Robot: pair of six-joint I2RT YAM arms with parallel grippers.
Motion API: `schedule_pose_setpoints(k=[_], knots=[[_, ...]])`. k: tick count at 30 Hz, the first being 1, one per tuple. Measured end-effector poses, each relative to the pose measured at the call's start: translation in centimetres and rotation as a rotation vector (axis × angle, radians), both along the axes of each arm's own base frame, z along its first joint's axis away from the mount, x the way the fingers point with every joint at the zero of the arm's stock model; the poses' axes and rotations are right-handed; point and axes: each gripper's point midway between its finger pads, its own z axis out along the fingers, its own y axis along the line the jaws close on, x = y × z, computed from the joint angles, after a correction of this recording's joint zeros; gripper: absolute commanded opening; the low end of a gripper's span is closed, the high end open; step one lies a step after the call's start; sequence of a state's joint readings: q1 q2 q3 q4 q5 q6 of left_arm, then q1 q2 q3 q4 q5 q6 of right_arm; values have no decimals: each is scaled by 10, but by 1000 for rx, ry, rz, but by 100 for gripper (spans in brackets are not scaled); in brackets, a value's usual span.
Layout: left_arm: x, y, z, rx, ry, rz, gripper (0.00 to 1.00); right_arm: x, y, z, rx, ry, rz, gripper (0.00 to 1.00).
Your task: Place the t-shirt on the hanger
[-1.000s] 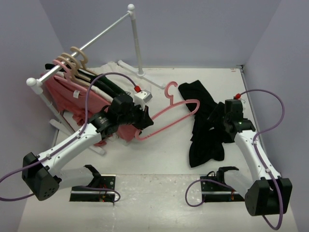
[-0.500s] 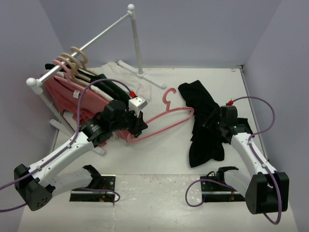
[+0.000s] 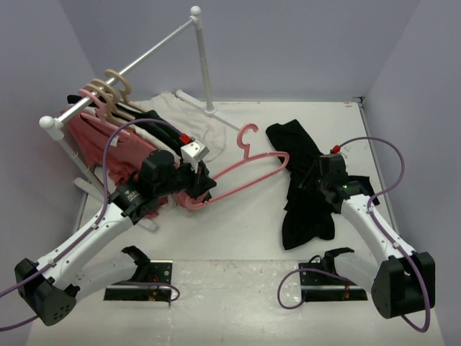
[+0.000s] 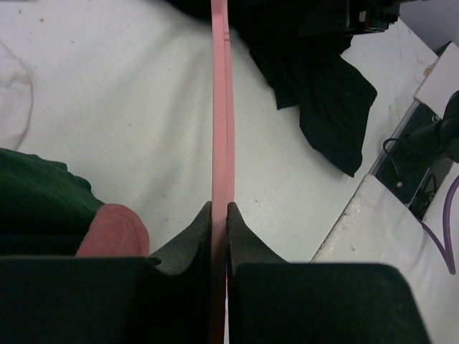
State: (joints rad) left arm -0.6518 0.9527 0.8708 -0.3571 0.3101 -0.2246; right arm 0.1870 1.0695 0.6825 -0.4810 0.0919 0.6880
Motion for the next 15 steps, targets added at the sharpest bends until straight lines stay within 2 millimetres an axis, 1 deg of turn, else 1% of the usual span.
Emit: schedule_pose_setpoints(k=[2,4,7,8,13,15], knots=[[0,0,2,-7,-4,-2,0,2,-1,-3,-11,11,-5,57],[-1,0,2,-9,-6,-5,0,4,-3,-10,-27,38,-14,59],[-3,1,0,-7,-3,-5,0,3,-6,-20,-48,75,-22,65],[-3,2,-2,-5,-1,-5,0,2,-7,-20,-55,78,-26,68],[-3,2,-3,-4,2,-5,0,4,-10,-13,-75,45,-42,70],[-3,2,-3,-4,2,-5,0,6,-10,-13,-82,41,-34,70]])
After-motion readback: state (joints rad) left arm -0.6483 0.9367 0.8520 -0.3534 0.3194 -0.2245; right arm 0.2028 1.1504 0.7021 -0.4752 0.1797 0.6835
